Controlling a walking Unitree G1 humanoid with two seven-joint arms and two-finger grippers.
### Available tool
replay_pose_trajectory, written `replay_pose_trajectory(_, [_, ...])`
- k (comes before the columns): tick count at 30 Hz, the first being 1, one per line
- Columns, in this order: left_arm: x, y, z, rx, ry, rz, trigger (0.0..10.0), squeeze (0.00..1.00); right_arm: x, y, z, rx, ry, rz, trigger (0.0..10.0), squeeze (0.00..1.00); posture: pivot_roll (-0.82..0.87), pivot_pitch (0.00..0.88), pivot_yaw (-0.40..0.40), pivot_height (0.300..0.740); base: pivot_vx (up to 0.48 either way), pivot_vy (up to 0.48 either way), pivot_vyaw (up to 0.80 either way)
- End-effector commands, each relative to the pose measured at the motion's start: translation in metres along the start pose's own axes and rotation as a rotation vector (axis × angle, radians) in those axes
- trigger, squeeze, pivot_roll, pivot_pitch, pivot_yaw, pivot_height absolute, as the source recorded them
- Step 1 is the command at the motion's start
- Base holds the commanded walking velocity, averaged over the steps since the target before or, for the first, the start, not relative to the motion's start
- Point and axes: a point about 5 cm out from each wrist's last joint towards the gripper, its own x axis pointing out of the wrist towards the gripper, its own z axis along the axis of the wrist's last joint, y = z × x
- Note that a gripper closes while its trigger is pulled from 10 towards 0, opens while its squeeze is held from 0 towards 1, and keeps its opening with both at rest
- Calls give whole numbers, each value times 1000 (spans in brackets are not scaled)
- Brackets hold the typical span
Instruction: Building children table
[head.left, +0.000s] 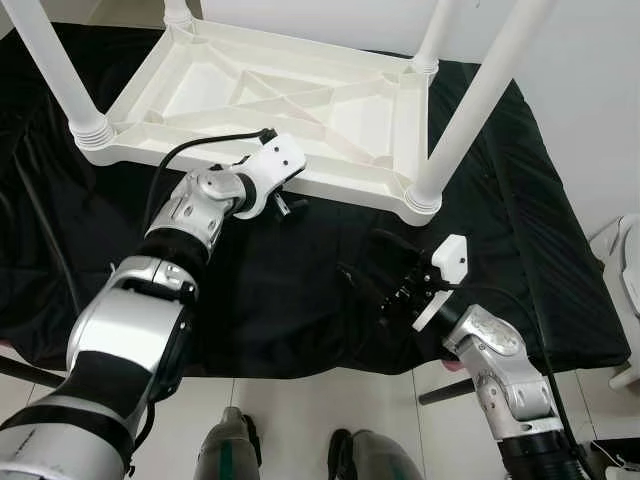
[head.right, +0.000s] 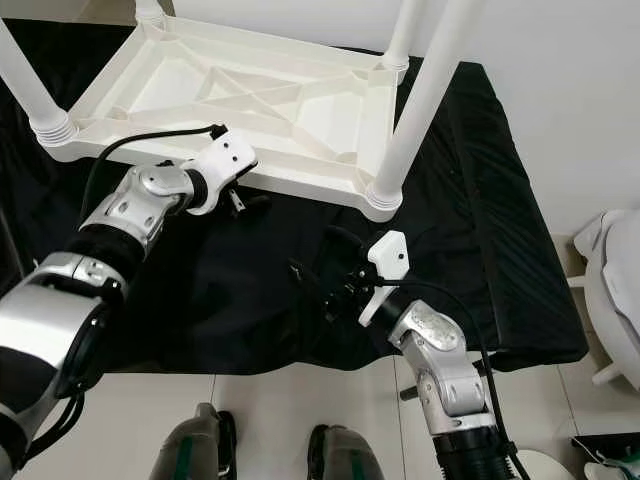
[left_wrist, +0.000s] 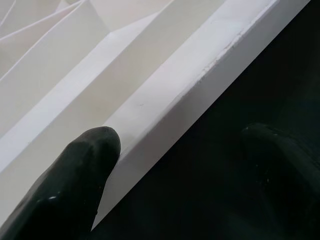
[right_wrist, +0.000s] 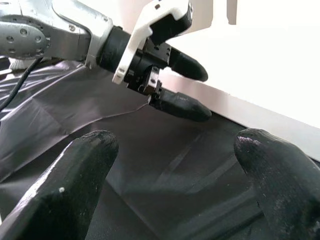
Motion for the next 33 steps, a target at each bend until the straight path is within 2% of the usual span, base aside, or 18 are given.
replay_pose_trajectory(1, [2, 8, -2, 19, 25, 226, 10000, 0, -2, 1, 0, 10, 4, -6, 10000, 0, -66, 121, -9, 740, 0, 0, 0])
replay_pose_trajectory(7, [2, 12, 3, 26, 27, 230, 10000, 0, -2, 5, 1, 18, -2, -12, 10000, 0, -78, 129, 7, 740, 0, 0, 0])
replay_pose_trajectory(13, [5, 7, -5, 57, 112, 193, 10000, 0, -3, 7, 3, 24, -7, -32, 10000, 0, -81, 145, 19, 740, 0, 0, 0])
replay_pose_trajectory(21, [8, 4, -6, 51, 141, 167, 10000, 0, -4, 11, 1, 31, 3, -45, 10000, 0, -84, 152, 29, 740, 0, 0, 0])
replay_pose_trajectory(22, [9, 3, -6, 52, 138, 149, 9216, 0, -5, 11, 1, 31, 4, -48, 10000, 0, -85, 151, 30, 740, 0, 0, 0])
replay_pose_trajectory(23, [9, 3, -6, 52, 138, 149, 9216, 0, -5, 11, 1, 31, 4, -48, 10000, 0, -85, 151, 30, 740, 0, 0, 0])
replay_pose_trajectory(24, [9, 1, -5, 53, 135, 127, 8588, 0, -5, 11, 1, 30, 4, -50, 10000, 0, -85, 151, 30, 740, 0, 0, 0])
replay_pose_trajectory(26, [9, 1, -5, 53, 135, 127, 8588, 0, -5, 11, 1, 30, 4, -50, 10000, 0, -85, 151, 30, 740, 0, 0, 0])
replay_pose_trajectory(27, [10, -2, -5, 57, 126, 101, 3765, 0, -5, 10, 1, 27, 6, -58, 10000, 0, -85, 149, 34, 740, 0, 0, 0])
replay_pose_trajectory(28, [11, -5, -5, 61, 120, 72, 2588, 0, -5, 9, 0, 25, 7, -63, 10000, 0, -85, 149, 34, 740, 0, 0, 0])
replay_pose_trajectory(29, [11, -5, -5, 61, 120, 72, 2588, 0, -5, 9, 0, 25, 7, -63, 10000, 0, -85, 149, 34, 740, 0, 0, 0])
replay_pose_trajectory(30, [12, -7, -5, 63, 114, 53, 784, 0, -5, 9, 0, 25, 8, -66, 10000, 0, -85, 149, 34, 740, 0, 0, 0])
replay_pose_trajectory(31, [12, -8, -6, 68, 111, 38, 0, 0, -4, 9, 0, 24, 9, -68, 10000, 0, -83, 145, 37, 740, 0, 0, 0])
replay_pose_trajectory(33, [12, -9, -6, 79, 110, 25, 0, 0, -4, 9, -1, 22, 11, -70, 10000, 0, -83, 145, 37, 740, 0, 0, 0])
